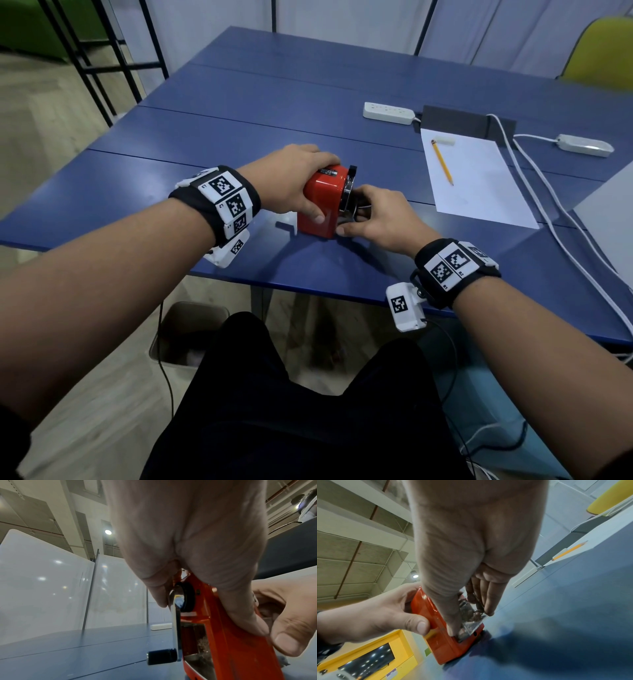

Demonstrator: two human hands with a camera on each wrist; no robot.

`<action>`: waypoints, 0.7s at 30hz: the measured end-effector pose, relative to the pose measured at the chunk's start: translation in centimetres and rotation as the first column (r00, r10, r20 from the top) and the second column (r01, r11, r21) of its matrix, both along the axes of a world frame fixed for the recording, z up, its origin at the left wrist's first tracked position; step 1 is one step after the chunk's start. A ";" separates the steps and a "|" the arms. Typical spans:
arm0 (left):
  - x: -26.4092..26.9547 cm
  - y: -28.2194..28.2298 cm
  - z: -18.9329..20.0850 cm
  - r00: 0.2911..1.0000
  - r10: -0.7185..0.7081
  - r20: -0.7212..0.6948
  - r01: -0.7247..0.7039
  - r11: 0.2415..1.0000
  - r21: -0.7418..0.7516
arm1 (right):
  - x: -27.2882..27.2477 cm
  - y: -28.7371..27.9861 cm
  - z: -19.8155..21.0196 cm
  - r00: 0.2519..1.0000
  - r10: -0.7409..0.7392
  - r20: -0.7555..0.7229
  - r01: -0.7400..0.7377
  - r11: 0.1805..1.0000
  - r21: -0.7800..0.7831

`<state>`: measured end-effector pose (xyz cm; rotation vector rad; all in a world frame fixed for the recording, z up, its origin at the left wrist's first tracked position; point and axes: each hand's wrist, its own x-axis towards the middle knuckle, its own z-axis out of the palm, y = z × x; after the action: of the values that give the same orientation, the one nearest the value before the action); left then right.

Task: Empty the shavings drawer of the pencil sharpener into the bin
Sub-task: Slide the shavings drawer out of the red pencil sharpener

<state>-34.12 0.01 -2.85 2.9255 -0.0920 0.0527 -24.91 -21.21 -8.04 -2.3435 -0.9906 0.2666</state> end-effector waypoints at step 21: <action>0.2 0.0 0.4 0.999 -0.028 -0.035 0.028 1.000 -0.011 | -0.2 -2.4 -0.5 0.999 -0.036 -0.039 0.037 0.999 0.031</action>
<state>-33.93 -0.02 -2.46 2.9123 -0.1263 -0.0031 -25.09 -23.57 -8.50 -2.3165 -0.9267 0.2779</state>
